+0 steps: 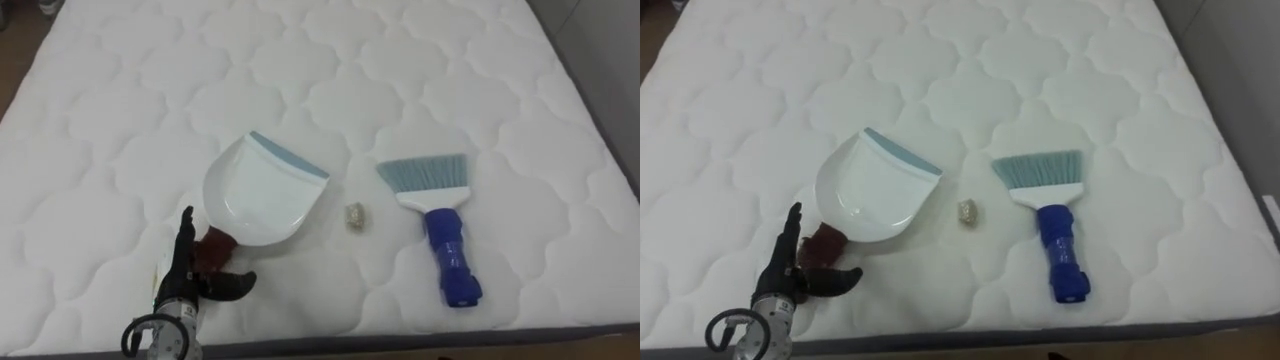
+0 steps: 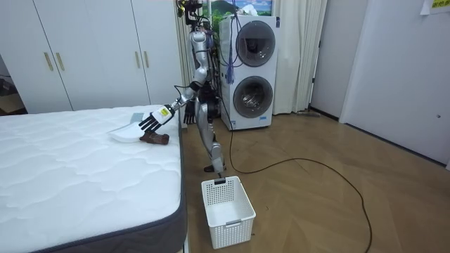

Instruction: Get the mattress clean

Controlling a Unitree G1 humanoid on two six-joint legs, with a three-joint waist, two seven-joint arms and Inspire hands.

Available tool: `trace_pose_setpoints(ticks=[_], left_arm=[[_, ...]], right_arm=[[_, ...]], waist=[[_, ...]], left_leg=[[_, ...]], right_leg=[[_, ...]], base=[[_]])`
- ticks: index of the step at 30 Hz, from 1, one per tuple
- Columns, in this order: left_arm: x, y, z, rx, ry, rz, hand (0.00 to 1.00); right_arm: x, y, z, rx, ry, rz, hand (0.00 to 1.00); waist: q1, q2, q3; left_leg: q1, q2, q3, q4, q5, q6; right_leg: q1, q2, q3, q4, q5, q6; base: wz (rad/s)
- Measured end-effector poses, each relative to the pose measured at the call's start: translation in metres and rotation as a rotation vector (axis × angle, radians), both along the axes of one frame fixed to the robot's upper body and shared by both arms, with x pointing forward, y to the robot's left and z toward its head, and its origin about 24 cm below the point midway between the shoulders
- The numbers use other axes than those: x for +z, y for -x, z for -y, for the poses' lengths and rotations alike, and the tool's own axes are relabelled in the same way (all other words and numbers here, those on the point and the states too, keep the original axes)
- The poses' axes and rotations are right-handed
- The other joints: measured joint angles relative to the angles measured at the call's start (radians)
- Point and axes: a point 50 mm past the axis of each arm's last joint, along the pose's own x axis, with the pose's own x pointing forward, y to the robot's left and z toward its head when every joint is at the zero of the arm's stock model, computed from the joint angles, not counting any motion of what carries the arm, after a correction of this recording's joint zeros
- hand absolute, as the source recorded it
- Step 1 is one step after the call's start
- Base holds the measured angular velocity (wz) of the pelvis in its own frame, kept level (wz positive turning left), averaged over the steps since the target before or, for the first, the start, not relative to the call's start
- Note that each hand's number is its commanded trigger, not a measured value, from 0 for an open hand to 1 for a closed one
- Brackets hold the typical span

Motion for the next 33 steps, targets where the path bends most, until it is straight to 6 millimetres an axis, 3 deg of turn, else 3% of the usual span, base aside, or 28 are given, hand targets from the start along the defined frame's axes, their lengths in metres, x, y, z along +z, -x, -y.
trace_pose_setpoints(ticks=[22, 27, 33], left_arm=[[-0.002, -0.001, -0.002, 0.003, -0.043, -0.01, 0.0], [0.002, -0.009, 0.0, -0.005, -0.043, 0.011, 0.0], [0.007, -0.017, 0.001, -0.012, -0.045, 0.033, 0.0]], right_arm=[[0.001, -0.007, 0.0, -0.001, 0.016, 0.011, 0.0], [0.001, -0.008, -0.001, 0.01, 0.014, 0.007, 0.0], [0.001, -0.01, -0.001, 0.012, 0.016, 0.006, 0.0]], waist=[[0.0, -0.001, 0.0035], [0.0, -0.007, 0.0085], [-0.002, -0.007, 0.0091]], left_leg=[[-0.036, 0.0, -0.007, 0.002, 0.0, 0.0], [-0.048, 0.0, -0.008, 0.002, 0.0, 0.0], [-0.07, 0.0, -0.021, 0.002, 0.0, 0.0]], right_leg=[[-0.034, 0.0, -0.01, 0.002, 0.0, 0.0], [-0.045, 0.0, -0.012, 0.001, 0.0, 0.0], [-0.065, -0.001, -0.022, 0.004, 0.0, 0.0]], base=[[0.0], [0.0], [0.04]])
